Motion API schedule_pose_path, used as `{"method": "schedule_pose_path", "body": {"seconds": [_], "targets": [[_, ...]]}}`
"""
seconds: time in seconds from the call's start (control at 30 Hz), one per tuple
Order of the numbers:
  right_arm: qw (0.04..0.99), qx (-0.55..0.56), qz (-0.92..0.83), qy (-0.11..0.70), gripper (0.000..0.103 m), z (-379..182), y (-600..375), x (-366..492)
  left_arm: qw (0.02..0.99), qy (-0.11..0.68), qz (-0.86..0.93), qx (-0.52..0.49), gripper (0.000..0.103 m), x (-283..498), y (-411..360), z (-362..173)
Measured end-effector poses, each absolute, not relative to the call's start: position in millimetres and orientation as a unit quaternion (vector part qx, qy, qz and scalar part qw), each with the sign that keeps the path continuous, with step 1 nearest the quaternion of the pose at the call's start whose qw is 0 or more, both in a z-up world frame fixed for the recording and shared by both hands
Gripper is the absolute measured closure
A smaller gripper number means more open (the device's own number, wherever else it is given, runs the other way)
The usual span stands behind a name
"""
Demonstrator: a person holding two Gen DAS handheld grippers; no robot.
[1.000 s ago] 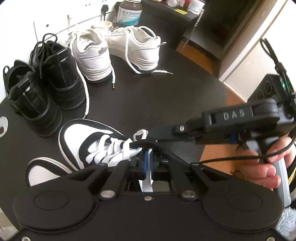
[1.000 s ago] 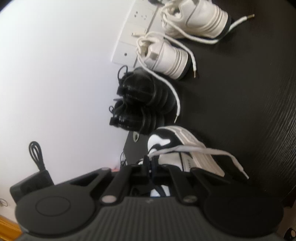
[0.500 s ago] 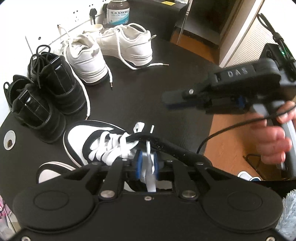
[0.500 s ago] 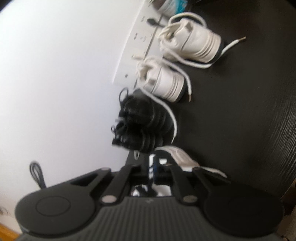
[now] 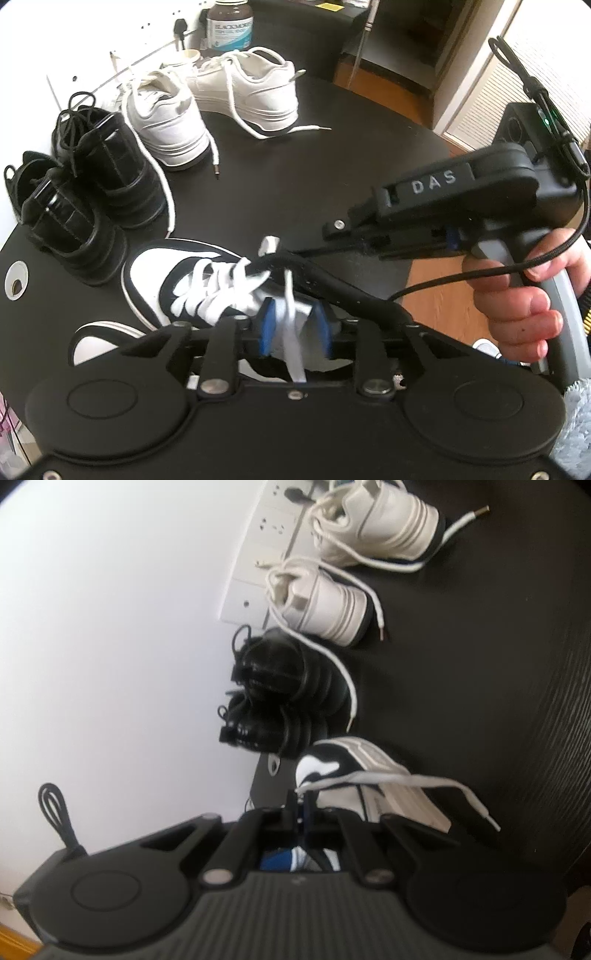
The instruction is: Lace up shoes with both hands
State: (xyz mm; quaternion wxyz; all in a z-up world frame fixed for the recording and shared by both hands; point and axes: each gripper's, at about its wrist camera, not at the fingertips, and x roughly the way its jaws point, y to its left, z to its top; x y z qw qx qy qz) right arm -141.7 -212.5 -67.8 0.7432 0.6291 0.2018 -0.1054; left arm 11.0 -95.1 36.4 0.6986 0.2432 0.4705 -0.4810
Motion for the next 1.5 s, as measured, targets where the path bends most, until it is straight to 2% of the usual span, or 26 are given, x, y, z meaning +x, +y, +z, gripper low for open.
{"method": "schedule_pose_path", "body": {"seconds": [0.07, 0.13, 0.17, 0.2, 0.23, 0.53, 0.87, 0.93, 1.0, 1.03, 1.23, 1.27, 1.37, 1.4, 1.5], "targets": [[0.746, 0.628, -0.110, 0.192, 0.100, -67, -212, -144, 0.694, 0.467, -0.484, 0.256, 0.068, 8, -98, 35], [0.745, 0.632, -0.113, 0.184, 0.100, -68, -214, -147, 0.689, 0.464, -0.488, 0.268, 0.072, 5, -101, 34], [0.741, 0.636, -0.115, 0.179, 0.100, -70, -215, -149, 0.686, 0.465, -0.488, 0.273, 0.085, 5, -102, 33], [0.737, 0.642, -0.118, 0.175, 0.100, -73, -217, -151, 0.683, 0.469, -0.487, 0.276, 0.094, 6, -102, 32], [0.735, 0.645, -0.121, 0.169, 0.100, -75, -218, -153, 0.684, 0.470, -0.486, 0.274, 0.097, 7, -102, 33], [0.729, 0.655, -0.145, 0.137, 0.100, -77, -228, -170, 0.713, 0.457, -0.485, 0.222, 0.098, 20, -97, 50], [0.710, 0.675, -0.135, 0.150, 0.096, -80, -229, -166, 0.724, 0.458, -0.466, 0.222, 0.098, 21, -93, 47], [0.710, 0.675, -0.130, 0.154, 0.092, -79, -229, -165, 0.724, 0.458, -0.466, 0.220, 0.098, 20, -92, 47], [0.715, 0.669, -0.124, 0.160, 0.074, -77, -225, -162, 0.725, 0.458, -0.466, 0.218, 0.098, 20, -92, 47], [0.717, 0.667, -0.121, 0.163, 0.074, -76, -224, -160, 0.725, 0.458, -0.465, 0.217, 0.098, 19, -92, 47], [0.715, 0.667, -0.097, 0.188, 0.075, -78, -215, -146, 0.728, 0.454, -0.462, 0.223, 0.098, 15, -93, 46], [0.716, 0.664, -0.101, 0.192, 0.077, -78, -214, -146, 0.730, 0.452, -0.460, 0.225, 0.098, 14, -92, 46], [0.719, 0.657, -0.109, 0.198, 0.097, -77, -213, -146, 0.737, 0.446, -0.452, 0.231, 0.095, 14, -90, 48], [0.718, 0.661, -0.105, 0.191, 0.100, -78, -214, -147, 0.740, 0.442, -0.449, 0.234, 0.094, 14, -88, 51], [0.730, 0.649, -0.107, 0.188, 0.100, -73, -214, -149, 0.758, 0.427, -0.440, 0.223, 0.086, 21, -70, 70]]}}
